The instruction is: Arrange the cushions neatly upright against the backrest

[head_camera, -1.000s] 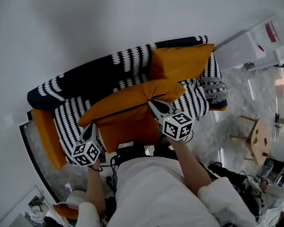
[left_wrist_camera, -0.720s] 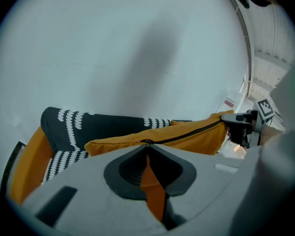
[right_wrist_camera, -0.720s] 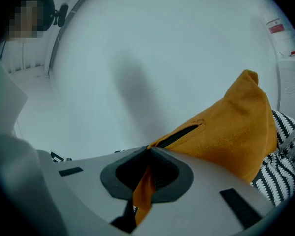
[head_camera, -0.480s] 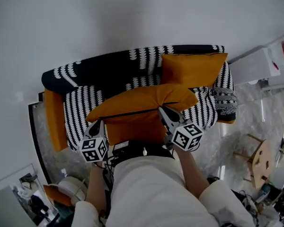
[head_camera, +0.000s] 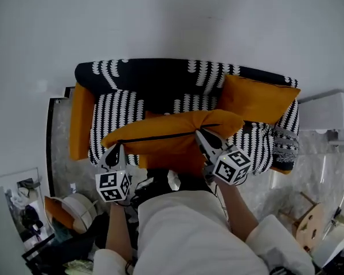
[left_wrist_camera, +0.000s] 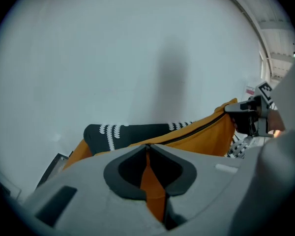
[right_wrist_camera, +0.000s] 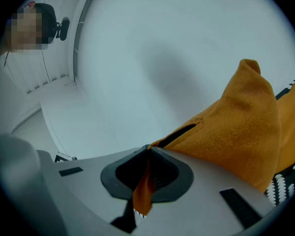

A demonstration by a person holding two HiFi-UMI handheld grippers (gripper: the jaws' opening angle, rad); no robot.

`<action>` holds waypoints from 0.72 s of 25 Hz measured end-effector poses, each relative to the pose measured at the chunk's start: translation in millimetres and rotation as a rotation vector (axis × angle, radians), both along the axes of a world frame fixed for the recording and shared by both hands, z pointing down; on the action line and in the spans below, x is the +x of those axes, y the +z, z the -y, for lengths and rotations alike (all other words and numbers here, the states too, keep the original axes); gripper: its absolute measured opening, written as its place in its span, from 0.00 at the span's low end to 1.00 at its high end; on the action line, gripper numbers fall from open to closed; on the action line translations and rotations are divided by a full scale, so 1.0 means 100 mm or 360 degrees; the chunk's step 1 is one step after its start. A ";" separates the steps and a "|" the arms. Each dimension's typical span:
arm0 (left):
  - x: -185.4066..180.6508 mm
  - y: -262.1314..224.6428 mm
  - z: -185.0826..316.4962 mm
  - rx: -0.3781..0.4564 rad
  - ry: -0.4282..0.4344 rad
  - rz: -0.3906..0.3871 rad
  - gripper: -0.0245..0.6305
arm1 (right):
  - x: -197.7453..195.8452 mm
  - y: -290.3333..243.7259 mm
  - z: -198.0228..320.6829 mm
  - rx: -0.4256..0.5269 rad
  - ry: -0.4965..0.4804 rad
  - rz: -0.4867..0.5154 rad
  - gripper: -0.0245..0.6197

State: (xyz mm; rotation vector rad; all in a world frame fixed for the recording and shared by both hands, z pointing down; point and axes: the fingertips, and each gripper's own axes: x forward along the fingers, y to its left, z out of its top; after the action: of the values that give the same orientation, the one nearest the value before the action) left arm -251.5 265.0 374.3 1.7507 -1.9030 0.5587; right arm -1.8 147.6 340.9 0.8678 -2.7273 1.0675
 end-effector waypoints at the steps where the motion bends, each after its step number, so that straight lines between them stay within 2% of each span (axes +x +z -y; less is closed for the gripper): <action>1: -0.09 -0.04 -0.01 0.0017 -0.0019 0.0013 0.09 | -0.09 -0.02 0.01 0.0001 -0.0019 0.0011 0.08; 5: -0.49 -0.12 -0.01 0.0060 -0.0068 0.0066 0.09 | -0.52 -0.05 0.07 0.0012 -0.0072 0.0037 0.08; 10: -1.14 -0.05 0.07 0.0078 -0.0065 0.0028 0.09 | -1.17 -0.07 0.14 0.0032 -0.0080 0.0021 0.08; 13: -1.62 0.04 0.24 0.0078 -0.0040 -0.0026 0.09 | -1.66 -0.02 0.28 0.0040 -0.0064 -0.0035 0.08; 18: -2.40 0.27 0.52 0.0004 0.0043 -0.0106 0.08 | -2.41 0.21 0.50 0.0022 -0.0042 -0.0195 0.08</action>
State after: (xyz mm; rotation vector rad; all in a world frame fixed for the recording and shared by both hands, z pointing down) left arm -491.3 213.3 400.9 1.7767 -1.8383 0.5015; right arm -243.2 97.7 362.3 0.8659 -2.6410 0.9586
